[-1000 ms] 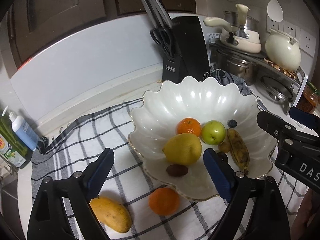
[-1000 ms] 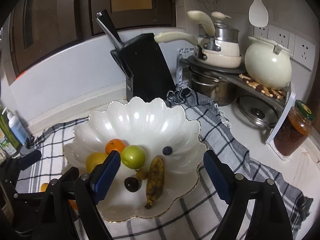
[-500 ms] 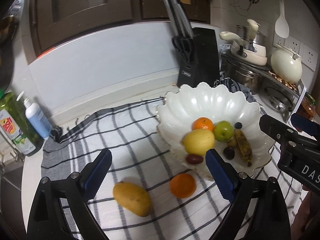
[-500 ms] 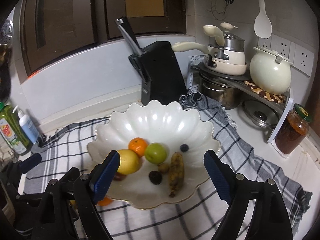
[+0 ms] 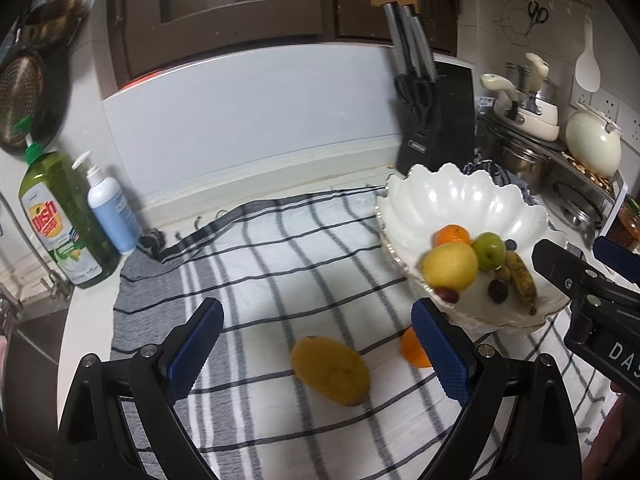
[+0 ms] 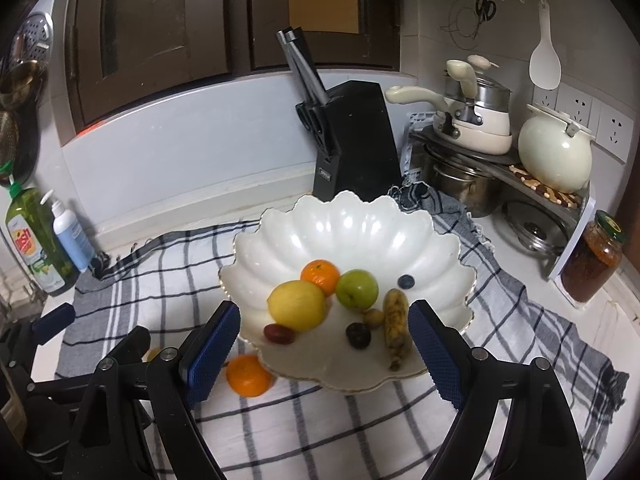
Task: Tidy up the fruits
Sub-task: 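Withdraw both tools from the bowl toward the mango and orange, then grasp the yellow mango with the left gripper, then grasp the orange with the right gripper while the left gripper holds the mango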
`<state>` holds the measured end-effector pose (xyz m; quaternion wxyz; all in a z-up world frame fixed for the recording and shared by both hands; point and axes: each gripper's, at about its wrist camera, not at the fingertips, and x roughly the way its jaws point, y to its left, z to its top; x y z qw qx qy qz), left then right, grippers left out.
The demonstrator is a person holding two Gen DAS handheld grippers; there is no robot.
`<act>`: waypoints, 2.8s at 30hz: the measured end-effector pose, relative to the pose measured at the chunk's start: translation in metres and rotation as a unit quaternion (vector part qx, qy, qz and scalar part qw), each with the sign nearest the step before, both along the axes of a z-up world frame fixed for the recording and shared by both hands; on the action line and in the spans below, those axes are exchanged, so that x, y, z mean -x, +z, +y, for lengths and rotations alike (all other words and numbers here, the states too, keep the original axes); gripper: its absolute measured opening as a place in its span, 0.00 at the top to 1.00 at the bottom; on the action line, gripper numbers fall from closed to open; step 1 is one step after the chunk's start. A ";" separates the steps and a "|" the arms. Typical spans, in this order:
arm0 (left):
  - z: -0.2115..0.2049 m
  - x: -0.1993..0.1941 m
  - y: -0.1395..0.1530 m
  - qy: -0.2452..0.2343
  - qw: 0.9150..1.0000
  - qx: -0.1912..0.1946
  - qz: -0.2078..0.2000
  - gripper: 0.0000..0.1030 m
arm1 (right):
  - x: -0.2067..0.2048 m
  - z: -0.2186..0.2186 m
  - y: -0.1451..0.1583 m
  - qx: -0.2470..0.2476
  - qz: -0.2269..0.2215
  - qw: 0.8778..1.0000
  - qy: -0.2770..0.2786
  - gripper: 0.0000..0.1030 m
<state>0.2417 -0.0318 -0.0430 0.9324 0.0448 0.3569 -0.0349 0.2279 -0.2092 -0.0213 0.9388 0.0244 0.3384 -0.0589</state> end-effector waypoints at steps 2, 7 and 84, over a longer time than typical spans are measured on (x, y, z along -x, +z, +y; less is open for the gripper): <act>0.004 0.002 -0.003 0.004 1.000 -0.002 0.001 0.07 | 0.002 0.004 -0.002 0.003 0.001 1.000 0.000 0.16; 0.012 0.005 -0.014 0.011 1.000 0.003 0.013 0.07 | 0.006 0.010 -0.009 0.009 0.001 1.000 -0.005 0.16; 0.096 0.017 -0.082 0.127 0.991 0.014 0.044 0.42 | 0.001 0.078 -0.091 -0.009 0.060 0.998 -0.027 0.16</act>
